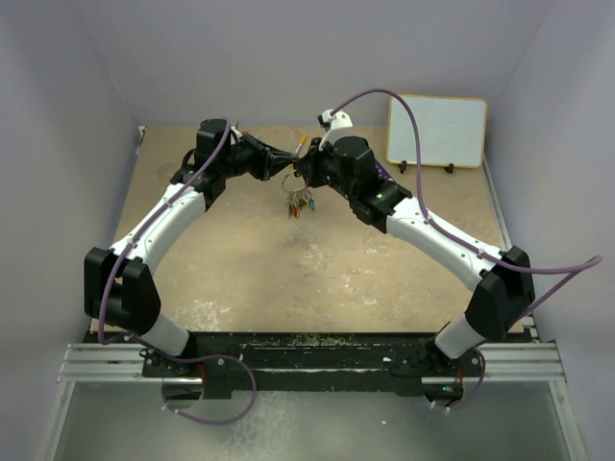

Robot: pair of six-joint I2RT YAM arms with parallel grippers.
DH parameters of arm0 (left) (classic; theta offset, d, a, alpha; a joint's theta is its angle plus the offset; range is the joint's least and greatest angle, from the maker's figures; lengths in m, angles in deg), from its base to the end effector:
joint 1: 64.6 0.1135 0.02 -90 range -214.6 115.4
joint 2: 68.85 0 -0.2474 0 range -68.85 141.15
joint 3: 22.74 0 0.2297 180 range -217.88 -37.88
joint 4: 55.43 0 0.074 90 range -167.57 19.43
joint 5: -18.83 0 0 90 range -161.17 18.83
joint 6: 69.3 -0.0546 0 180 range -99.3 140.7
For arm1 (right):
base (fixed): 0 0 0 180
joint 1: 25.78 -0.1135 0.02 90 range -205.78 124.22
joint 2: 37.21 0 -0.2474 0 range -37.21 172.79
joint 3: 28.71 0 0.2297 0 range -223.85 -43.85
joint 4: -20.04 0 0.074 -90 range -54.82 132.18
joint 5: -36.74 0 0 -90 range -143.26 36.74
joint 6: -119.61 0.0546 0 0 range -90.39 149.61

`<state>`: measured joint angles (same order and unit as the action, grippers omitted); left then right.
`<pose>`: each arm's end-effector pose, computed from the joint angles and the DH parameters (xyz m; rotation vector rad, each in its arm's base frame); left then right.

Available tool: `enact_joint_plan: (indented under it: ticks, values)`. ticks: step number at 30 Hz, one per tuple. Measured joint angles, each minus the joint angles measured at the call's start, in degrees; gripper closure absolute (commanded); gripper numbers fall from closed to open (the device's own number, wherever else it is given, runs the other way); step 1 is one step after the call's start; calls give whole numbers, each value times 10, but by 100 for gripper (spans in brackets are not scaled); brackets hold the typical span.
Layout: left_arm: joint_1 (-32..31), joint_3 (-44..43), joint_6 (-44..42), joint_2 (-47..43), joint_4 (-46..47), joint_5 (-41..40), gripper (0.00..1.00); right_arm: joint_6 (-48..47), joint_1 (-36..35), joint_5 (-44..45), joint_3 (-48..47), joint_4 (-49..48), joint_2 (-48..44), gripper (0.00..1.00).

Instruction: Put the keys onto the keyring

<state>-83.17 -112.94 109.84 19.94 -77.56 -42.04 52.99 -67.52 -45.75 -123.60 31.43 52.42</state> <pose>0.3311 -0.1393 0.3234 -0.9822 2.0960 -1.6202 0.2842 0.2440 0.3683 -0.1752 1.7233 0.7404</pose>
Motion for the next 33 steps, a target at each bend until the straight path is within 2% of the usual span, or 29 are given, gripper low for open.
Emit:
enact_joint_plan:
  ticks: [24, 33]
  values:
    - [-7, 19, -3, 0, 1, 8, 96, -16, -10, -7, -3, 14, -3, 100]
    - [-22, 19, -2, -5, 1, 27, 96, -15, -11, 21, 30, 17, -61, 100]
